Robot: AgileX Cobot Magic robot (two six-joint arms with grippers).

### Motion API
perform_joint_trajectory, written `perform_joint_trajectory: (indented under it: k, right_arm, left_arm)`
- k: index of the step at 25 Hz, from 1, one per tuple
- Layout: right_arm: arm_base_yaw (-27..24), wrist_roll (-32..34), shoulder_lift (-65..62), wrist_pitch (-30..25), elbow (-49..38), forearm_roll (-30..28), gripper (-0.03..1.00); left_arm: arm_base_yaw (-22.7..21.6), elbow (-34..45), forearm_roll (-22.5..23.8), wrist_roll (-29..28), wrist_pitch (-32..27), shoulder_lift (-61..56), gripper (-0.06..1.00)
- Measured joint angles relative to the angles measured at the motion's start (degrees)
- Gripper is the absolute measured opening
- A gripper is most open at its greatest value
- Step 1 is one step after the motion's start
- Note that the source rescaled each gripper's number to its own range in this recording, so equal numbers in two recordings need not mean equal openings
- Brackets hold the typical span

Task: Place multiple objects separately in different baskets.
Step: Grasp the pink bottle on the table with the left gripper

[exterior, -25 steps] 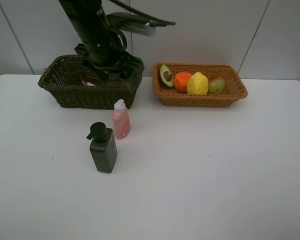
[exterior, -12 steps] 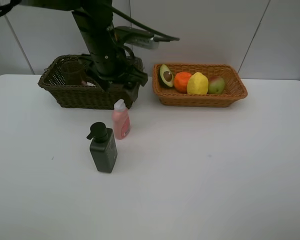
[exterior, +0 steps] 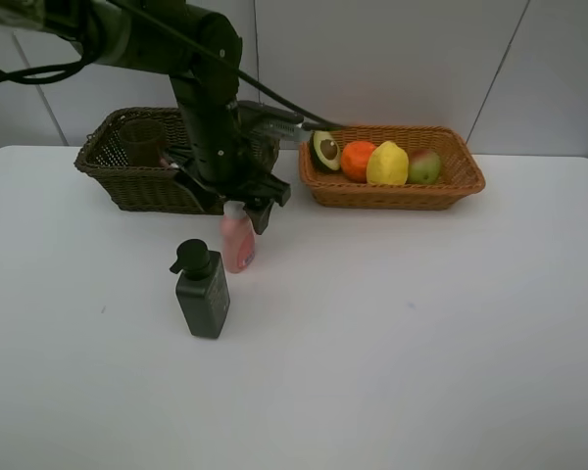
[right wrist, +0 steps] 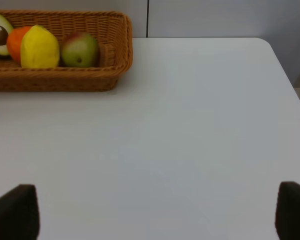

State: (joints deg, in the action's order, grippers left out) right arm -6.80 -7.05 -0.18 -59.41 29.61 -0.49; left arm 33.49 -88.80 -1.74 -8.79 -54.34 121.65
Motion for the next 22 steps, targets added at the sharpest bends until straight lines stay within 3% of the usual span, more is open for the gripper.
perform_joint_trajectory:
  k: [22]
  right_arm:
    - [0.0,0.0,0.0,0.0,0.0,0.0,1.00]
  left_arm:
    - [0.0,0.0,0.0,0.0,0.2,2.4,1.00]
